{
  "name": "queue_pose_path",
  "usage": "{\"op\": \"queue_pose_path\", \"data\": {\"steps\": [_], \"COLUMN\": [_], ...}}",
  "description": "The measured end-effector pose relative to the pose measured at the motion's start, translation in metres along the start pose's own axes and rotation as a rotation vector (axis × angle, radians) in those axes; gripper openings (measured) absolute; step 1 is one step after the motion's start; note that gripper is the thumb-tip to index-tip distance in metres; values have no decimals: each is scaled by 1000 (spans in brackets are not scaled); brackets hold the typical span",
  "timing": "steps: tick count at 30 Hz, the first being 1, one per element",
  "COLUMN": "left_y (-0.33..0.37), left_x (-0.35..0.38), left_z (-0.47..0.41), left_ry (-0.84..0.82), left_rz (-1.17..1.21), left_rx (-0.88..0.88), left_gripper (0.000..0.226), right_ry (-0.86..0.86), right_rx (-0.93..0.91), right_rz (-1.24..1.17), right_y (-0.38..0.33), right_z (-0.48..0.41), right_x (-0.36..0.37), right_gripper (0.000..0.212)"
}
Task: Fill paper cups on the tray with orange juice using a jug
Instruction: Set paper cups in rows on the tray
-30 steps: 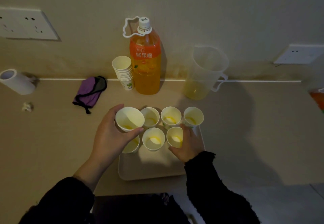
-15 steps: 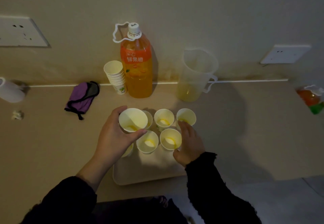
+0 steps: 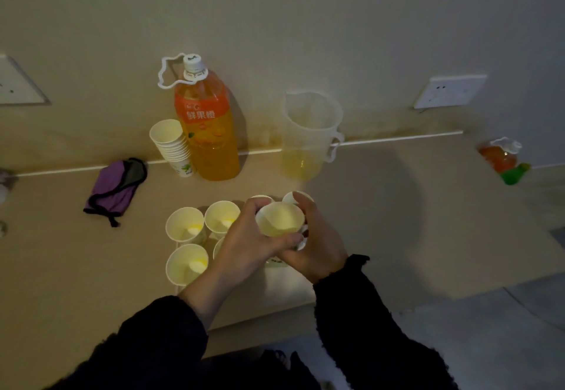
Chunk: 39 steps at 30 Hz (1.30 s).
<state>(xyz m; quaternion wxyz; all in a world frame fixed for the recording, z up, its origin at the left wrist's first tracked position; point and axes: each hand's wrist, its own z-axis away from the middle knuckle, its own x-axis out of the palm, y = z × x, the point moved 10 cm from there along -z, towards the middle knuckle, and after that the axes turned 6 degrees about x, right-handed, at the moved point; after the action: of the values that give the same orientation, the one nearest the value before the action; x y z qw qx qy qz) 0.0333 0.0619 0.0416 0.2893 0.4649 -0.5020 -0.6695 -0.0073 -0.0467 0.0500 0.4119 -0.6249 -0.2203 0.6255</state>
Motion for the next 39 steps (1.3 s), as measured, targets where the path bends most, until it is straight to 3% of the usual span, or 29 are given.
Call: {"op": "queue_pose_path", "data": {"steps": [4, 6, 9, 11, 16, 20, 35, 39], "left_y": [-7, -17, -22, -19, -36, -40, -50, -51], "left_x": [21, 9, -26, -37, -11, -1, -27, -29], "left_z": [2, 0, 3, 7, 9, 8, 4, 3], "left_ry": [-137, -37, 174, 241, 50, 15, 63, 63], "left_rz": [152, 135, -170, -411, -866, -898, -871, -847], "left_rx": [-55, -78, -35, 61, 72, 80, 30, 22], "left_gripper": [78, 73, 49, 46, 71, 80, 80, 78], "right_ry": [93, 195, 209, 213, 133, 42, 43, 17], "right_rx": [-9, 41, 188, 217, 214, 186, 162, 173], "right_rz": [-47, -71, 116, 195, 179, 165, 206, 235], "right_y": [11, 37, 82, 104, 135, 139, 141, 140], "right_z": [6, 4, 0, -2, -5, -15, -36, -34], "right_x": [-26, -42, -43, -34, -2, 17, 32, 33], "right_gripper": [62, 65, 84, 85, 81, 83, 78, 86]}}
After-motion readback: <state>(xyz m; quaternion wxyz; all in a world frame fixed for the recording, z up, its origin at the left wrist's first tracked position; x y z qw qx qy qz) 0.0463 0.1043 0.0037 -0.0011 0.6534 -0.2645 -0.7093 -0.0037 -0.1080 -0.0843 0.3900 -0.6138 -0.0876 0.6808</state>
